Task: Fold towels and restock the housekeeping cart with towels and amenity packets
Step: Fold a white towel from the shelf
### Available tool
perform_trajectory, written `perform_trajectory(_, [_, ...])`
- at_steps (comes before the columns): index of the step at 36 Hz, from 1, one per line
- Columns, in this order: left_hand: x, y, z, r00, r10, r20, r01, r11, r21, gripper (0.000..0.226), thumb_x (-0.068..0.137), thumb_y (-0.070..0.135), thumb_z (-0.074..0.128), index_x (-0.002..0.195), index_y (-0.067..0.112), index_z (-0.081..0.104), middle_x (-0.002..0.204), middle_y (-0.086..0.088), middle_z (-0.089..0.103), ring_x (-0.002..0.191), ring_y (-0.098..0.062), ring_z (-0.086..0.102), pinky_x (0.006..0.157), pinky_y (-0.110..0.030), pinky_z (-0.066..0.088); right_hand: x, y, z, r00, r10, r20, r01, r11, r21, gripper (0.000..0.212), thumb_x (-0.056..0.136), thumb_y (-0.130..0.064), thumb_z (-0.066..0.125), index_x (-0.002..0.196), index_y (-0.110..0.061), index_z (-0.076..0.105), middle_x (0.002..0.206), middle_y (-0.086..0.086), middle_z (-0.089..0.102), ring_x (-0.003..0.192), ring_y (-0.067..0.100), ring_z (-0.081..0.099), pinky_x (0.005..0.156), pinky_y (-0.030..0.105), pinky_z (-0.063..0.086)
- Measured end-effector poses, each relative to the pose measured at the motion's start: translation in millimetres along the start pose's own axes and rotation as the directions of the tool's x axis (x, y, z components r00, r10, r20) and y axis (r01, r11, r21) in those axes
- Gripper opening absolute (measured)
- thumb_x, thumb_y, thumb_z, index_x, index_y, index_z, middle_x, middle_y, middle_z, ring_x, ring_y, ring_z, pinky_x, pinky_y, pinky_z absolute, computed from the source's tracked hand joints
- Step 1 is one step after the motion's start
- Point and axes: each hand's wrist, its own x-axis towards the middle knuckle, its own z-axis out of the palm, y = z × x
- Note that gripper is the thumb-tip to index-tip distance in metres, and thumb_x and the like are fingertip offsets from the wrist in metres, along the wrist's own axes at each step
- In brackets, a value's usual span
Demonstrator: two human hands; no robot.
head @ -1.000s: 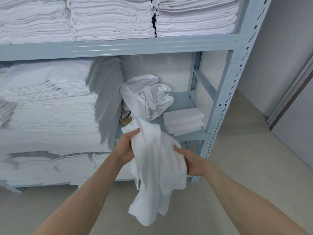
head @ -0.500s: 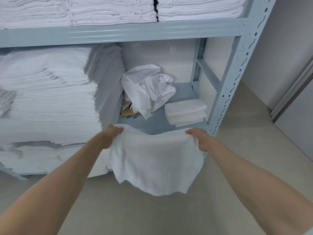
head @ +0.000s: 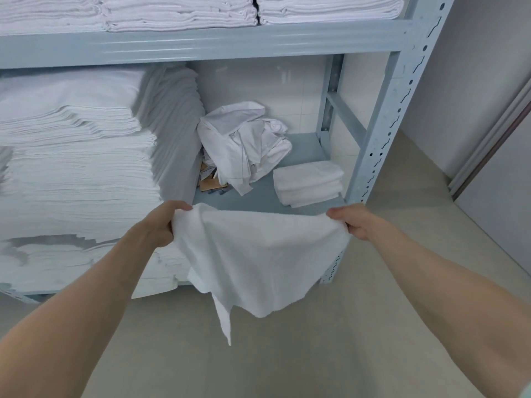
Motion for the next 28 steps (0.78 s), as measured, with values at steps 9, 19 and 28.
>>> perform_trajectory(9, [1,-22,-15,0.985,0.106,0.137,-0.089,0.988,-0.124,0.031,0.088,-0.009,0.054,0.118,-0.004,0.059,0.110,-0.017,0.067,0.088,-0.026,0.068,0.079,-0.033,0.052,8,20,-10,0.924,-0.319,-0.211,0.238,0.911,-0.337,0.015,0.087,-0.017,0.075,0.099,-0.017,0.065,0.106,0.006,0.057,0.095,0.022,0.058,0.075,0.027,0.045])
perform_trajectory(19, [6,-50,-15,0.959,0.278,-0.060,-0.239,0.902,0.359,0.052,0.091,-0.004,0.065,0.138,0.013,0.051,0.120,-0.026,0.059,0.096,-0.039,0.061,0.070,-0.038,0.050,-4,28,-21,0.860,-0.468,-0.201,0.135,0.591,-0.795,0.014,0.091,-0.036,0.066,0.091,-0.024,0.059,0.098,0.001,0.063,0.094,0.026,0.060,0.074,0.033,0.045])
perform_trajectory(28, [10,-50,-3,0.914,0.357,-0.191,-0.286,0.902,0.322,0.013,0.085,0.011,0.079,0.097,0.011,0.075,0.116,-0.019,0.067,0.089,-0.029,0.058,0.070,-0.030,0.047,-9,20,-35,0.983,-0.124,-0.138,0.033,0.850,-0.525,0.038,0.085,-0.028,0.076,0.114,-0.008,0.063,0.115,0.011,0.066,0.108,0.030,0.063,0.089,0.036,0.054])
